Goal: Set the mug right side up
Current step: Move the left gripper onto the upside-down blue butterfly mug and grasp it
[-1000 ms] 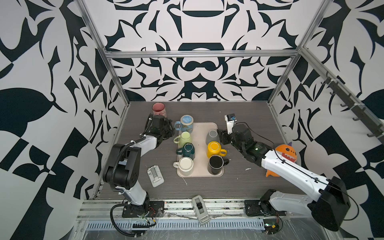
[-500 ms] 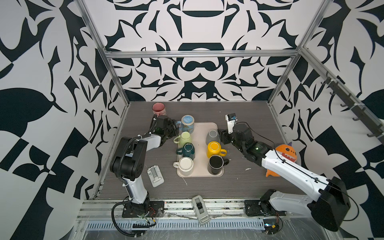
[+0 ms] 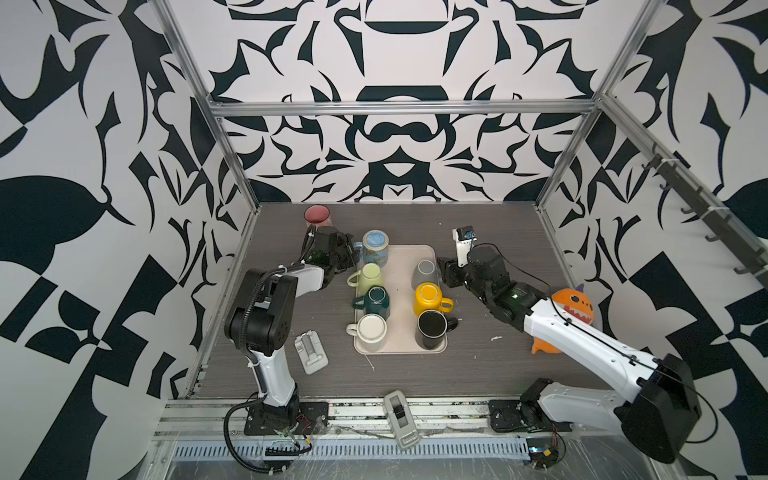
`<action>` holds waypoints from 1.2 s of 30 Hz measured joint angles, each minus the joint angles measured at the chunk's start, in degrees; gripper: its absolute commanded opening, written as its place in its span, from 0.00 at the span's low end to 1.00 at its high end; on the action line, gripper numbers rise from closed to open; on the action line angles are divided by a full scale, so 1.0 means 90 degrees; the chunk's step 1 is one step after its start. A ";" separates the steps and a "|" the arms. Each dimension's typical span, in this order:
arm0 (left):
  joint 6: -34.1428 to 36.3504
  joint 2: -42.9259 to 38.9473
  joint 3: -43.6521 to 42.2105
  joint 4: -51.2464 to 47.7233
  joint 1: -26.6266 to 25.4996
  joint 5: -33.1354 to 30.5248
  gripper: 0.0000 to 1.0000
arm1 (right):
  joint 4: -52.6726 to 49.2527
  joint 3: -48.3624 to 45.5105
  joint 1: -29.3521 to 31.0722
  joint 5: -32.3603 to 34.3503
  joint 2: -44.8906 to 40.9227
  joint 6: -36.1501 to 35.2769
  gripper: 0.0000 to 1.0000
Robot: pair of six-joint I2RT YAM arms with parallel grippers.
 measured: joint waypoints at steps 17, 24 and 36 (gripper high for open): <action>-0.0002 0.0289 0.0036 0.0253 -0.0012 -0.0002 0.52 | -0.0039 0.0000 -0.0019 -0.0017 0.0000 0.0005 0.63; -0.0051 0.0401 0.0036 0.0442 -0.0024 0.0000 0.47 | -0.0049 -0.0036 -0.0044 -0.0017 0.0000 0.0019 0.63; -0.0109 0.0617 0.0075 0.0797 -0.0032 0.0005 0.32 | -0.0087 -0.0080 -0.0046 -0.0005 -0.0002 0.0051 0.63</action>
